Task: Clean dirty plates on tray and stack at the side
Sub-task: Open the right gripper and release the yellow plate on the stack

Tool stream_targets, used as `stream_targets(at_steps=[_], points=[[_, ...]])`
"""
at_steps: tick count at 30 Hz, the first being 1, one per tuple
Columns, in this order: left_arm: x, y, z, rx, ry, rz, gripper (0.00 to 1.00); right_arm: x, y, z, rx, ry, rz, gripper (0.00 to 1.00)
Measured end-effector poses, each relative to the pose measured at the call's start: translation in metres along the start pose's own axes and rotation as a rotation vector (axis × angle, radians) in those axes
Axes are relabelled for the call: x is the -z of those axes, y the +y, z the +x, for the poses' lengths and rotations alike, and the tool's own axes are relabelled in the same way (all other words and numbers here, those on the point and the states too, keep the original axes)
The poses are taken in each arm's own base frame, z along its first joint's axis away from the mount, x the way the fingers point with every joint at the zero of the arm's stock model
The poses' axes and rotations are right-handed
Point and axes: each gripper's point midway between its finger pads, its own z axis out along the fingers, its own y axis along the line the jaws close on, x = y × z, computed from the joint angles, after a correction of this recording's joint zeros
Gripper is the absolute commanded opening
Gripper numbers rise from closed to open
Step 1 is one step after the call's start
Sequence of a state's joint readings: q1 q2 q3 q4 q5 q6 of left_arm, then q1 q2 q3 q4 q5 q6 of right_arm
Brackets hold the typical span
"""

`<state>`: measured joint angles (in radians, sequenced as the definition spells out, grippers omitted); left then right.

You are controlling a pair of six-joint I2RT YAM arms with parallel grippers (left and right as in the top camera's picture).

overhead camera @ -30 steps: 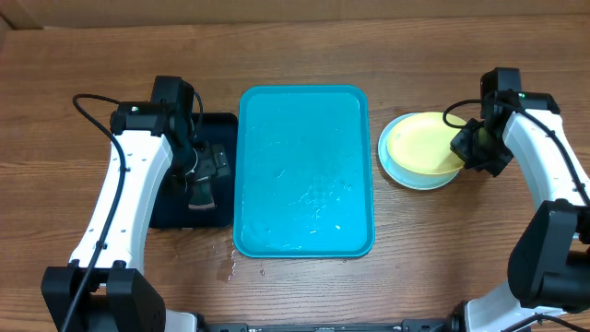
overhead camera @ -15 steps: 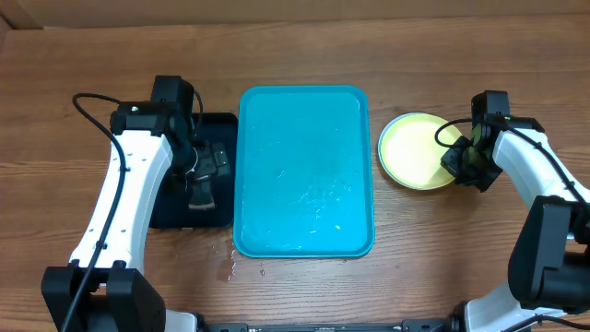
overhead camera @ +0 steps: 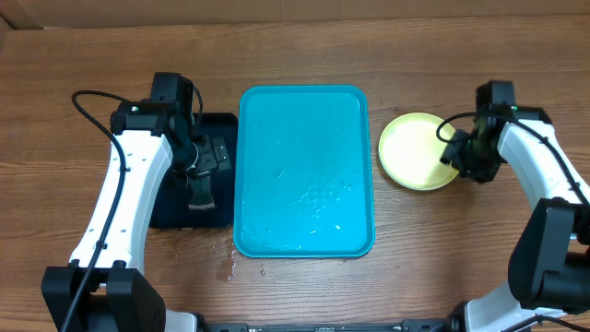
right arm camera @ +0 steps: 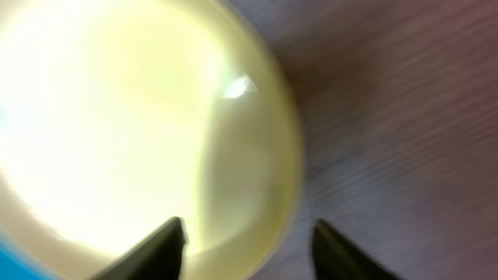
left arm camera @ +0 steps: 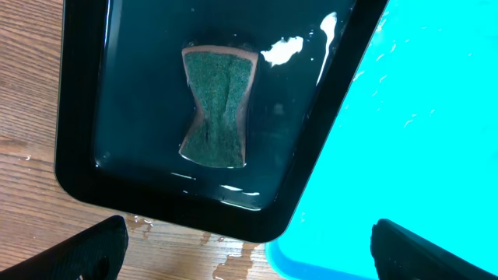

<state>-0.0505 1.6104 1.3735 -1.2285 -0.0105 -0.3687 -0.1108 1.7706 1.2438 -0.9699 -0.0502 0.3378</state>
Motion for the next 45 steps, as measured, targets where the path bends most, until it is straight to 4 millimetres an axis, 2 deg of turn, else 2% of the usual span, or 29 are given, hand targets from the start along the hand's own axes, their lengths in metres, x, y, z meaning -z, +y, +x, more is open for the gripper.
stream_targets(at_steps=[2,7,8,9,15,45], points=[[0.0,0.0,0.0,0.0,0.0,0.0,1.0,0.004,0.018,-0.002,0.067,0.005,-0.094,0.64],[0.0,0.0,0.0,0.0,-0.001,0.001,1.0,0.008,0.045,0.01,0.203,0.047,-0.256,0.65],[0.0,0.0,0.0,0.0,-0.001,0.001,1.0,0.009,0.051,0.009,0.238,0.039,-0.281,0.8],[0.0,0.0,0.0,0.0,-0.002,0.001,1.0,0.01,0.057,0.008,0.273,0.027,-0.301,1.0],[0.0,0.0,0.0,0.0,-0.002,0.001,1.0,0.012,0.071,0.01,0.364,0.006,-0.345,1.0],[0.0,0.0,0.0,0.0,-0.002,0.001,1.0,0.015,0.073,0.01,0.382,-0.001,-0.355,1.0]])
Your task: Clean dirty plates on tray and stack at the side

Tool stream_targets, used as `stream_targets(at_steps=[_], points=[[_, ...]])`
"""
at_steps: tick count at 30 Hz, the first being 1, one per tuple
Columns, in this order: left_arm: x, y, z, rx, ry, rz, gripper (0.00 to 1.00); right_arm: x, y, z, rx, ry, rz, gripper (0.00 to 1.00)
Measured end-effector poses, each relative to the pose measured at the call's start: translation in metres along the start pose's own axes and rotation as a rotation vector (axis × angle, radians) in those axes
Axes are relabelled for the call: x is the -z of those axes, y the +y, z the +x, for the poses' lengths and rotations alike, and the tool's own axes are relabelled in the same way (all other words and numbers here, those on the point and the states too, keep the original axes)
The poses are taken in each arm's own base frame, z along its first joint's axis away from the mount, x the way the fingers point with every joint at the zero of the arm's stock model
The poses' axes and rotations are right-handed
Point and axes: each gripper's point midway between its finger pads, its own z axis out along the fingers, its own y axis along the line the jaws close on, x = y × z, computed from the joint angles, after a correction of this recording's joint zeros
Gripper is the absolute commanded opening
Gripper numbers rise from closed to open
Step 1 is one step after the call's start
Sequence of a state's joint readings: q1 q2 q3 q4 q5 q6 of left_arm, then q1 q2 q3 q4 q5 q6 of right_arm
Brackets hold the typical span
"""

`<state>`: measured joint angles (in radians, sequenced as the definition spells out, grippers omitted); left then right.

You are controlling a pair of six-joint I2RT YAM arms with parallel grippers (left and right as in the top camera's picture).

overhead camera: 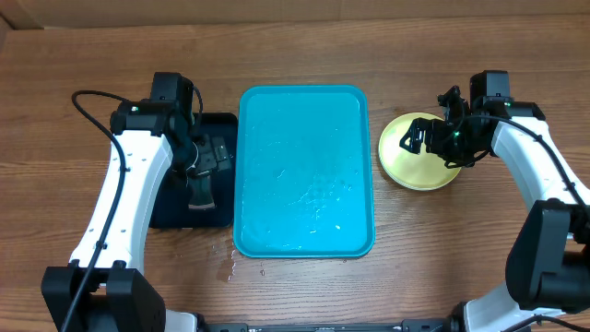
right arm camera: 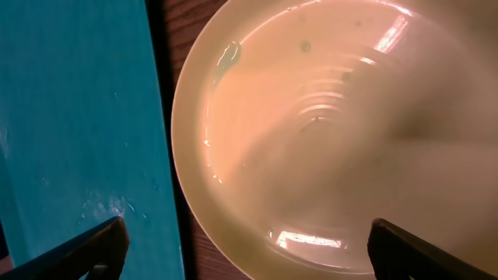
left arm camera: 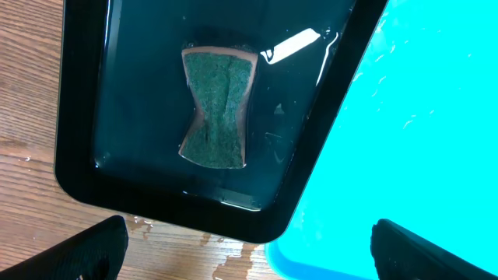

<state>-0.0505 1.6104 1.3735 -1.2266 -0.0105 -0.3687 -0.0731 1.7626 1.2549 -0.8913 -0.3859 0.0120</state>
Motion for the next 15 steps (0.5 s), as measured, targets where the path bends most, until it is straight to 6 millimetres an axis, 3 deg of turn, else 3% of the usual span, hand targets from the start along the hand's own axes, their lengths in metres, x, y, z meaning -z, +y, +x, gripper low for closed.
stream_targets(at_steps=[2,5,11,15], points=[[0.0,0.0,0.0,0.0,0.0,0.0,1.0,0.01,0.005,-0.003,0.014,-0.032,-0.002,1.0],[0.0,0.0,0.0,0.0,0.0,0.0,1.0,0.048,0.022,-0.012,0.062,-0.143,-0.012,1.0],[0.0,0.0,0.0,0.0,0.0,0.0,1.0,0.152,0.067,-0.009,0.193,-0.442,-0.039,1.0],[0.0,0.0,0.0,0.0,0.0,0.0,1.0,0.2,0.086,0.006,0.255,-0.584,-0.05,1.0]])
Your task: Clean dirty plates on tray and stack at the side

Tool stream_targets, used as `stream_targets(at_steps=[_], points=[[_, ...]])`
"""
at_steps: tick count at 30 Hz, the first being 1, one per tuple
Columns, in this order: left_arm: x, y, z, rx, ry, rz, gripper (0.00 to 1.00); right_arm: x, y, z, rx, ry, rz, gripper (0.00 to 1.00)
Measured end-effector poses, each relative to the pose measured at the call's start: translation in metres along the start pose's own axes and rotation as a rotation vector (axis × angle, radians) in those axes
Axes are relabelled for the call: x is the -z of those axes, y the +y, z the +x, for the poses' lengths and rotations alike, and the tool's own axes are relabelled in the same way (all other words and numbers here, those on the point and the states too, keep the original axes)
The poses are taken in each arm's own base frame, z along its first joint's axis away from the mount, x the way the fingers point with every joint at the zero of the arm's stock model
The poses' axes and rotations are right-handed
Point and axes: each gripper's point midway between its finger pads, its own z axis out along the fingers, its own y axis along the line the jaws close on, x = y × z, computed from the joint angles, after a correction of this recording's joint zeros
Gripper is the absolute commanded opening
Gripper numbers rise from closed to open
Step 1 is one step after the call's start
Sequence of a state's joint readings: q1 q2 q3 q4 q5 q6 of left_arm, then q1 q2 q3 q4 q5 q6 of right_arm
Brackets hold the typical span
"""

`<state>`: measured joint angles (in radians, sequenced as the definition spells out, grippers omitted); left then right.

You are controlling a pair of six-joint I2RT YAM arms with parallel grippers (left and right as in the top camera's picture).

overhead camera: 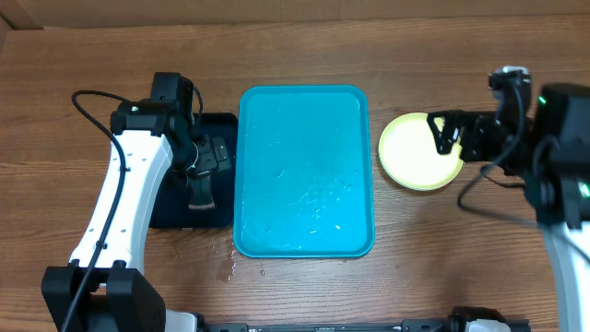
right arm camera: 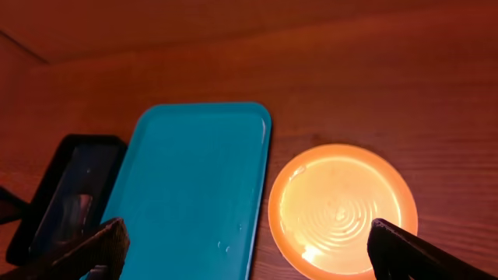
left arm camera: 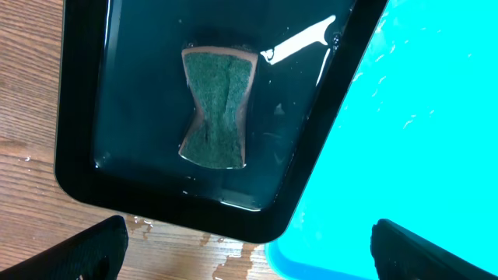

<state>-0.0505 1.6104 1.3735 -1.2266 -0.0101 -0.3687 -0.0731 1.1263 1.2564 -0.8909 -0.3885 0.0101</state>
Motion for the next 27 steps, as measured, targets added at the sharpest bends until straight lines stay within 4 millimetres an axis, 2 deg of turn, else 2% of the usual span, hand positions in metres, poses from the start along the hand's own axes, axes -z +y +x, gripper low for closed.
stream_targets(at_steps=[5,9,13,17,21,27], points=[[0.0,0.0,0.0,0.0,0.0,0.0,1.0,0.057,0.026,-0.013,0.075,-0.168,-0.014,1.0],[0.0,0.0,0.0,0.0,0.0,0.0,1.0,0.102,0.046,-0.014,0.134,-0.294,-0.025,1.0],[0.0,0.0,0.0,0.0,0.0,0.0,1.0,0.145,0.068,-0.005,0.198,-0.411,-0.039,1.0],[0.0,0.0,0.0,0.0,0.0,0.0,1.0,0.197,0.085,0.009,0.26,-0.564,-0.046,1.0],[0.0,0.0,0.0,0.0,0.0,0.0,1.0,0.231,0.094,0.025,0.291,-0.662,-0.049,1.0],[0.0,0.0,0.0,0.0,0.0,0.0,1.0,0.253,0.099,0.044,0.315,-0.735,-0.054,1.0]])
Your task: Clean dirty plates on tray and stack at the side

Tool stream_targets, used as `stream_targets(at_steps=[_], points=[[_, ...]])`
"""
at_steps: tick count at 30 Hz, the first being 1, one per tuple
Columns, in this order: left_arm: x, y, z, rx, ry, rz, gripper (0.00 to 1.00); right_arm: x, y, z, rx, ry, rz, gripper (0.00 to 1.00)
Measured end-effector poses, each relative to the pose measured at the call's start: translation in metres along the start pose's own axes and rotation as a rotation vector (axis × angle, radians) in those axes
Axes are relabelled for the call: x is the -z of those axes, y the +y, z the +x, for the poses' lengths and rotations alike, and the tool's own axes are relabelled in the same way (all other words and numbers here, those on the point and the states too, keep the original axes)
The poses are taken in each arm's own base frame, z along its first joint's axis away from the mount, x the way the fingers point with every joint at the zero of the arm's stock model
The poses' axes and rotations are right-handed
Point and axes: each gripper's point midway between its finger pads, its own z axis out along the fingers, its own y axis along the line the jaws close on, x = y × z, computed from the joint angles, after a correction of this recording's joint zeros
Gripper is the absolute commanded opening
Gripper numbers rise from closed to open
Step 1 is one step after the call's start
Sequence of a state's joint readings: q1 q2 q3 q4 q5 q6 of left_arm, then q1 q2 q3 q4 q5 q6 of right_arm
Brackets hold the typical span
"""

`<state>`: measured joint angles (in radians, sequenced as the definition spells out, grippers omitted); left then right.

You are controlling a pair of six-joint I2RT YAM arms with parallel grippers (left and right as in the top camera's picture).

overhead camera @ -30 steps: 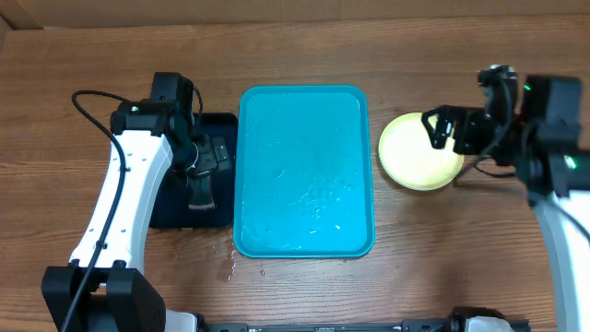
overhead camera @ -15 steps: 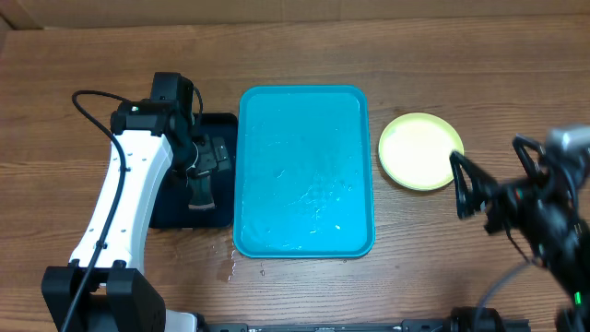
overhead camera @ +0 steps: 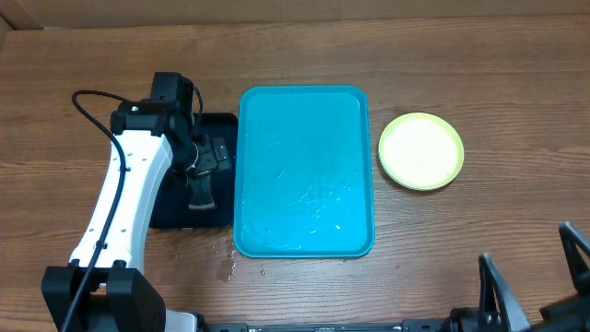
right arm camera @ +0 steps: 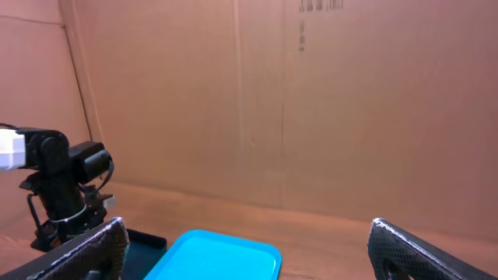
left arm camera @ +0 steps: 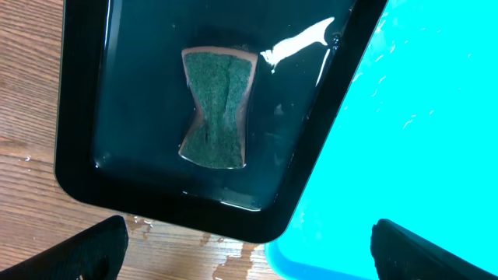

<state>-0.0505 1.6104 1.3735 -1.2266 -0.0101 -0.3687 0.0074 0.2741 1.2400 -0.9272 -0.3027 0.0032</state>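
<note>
A yellow-green plate (overhead camera: 421, 151) lies alone on the wood to the right of the blue tray (overhead camera: 305, 171), whose wet surface holds no plates. A green sponge (left arm camera: 218, 107) lies in water in the black basin (left arm camera: 78, 117) left of the tray. My left gripper (left arm camera: 249, 255) hovers open above the basin's near end, nothing between its fingers. My right gripper (overhead camera: 535, 269) is open at the front right corner, well away from the plate; its wrist view looks level across the table at the tray (right arm camera: 218, 253).
Water drops lie on the wood by the tray's front left corner (overhead camera: 232, 269). A cardboard wall (right arm camera: 311, 101) stands behind the table. My left arm (overhead camera: 120, 194) reaches over the basin's left side.
My right gripper has left the air above the plate and now sits, still open, at the front right corner, its camera facing the cardboard wall. The plate, the sponge and the left arm have not moved.
My right gripper was open low at the plate's right rim. Then it stood open over the plate, then higher with the plate and tray both below it, and now it is far back at the front right. The left gripper stayed open over the sponge throughout.
</note>
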Motion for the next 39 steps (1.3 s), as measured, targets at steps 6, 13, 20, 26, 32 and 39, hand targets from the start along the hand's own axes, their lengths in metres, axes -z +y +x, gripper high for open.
stream_targets(at_steps=[6,13,20,26,32,39], points=[[0.0,0.0,0.0,0.0,0.0,0.0,1.0,0.001,-0.002,0.026,-0.007,0.021,0.002,1.0],[0.0,0.0,0.0,0.0,0.0,0.0,1.0,-0.006,-0.007,0.069,0.004,-0.011,0.0,1.0],[0.0,0.0,0.0,0.0,0.0,0.0,1.0,-0.034,-0.014,0.034,0.11,-0.323,-0.024,1.0],[0.0,0.0,0.0,0.0,0.0,0.0,1.0,-0.056,-0.021,0.049,0.159,-0.481,-0.044,1.0],[0.0,0.0,0.0,0.0,0.0,0.0,1.0,-0.09,-0.037,0.126,0.092,-0.379,-0.042,1.0],[0.0,0.0,0.0,0.0,0.0,0.0,1.0,-0.102,-0.068,0.171,-0.028,-0.313,0.084,1.0]])
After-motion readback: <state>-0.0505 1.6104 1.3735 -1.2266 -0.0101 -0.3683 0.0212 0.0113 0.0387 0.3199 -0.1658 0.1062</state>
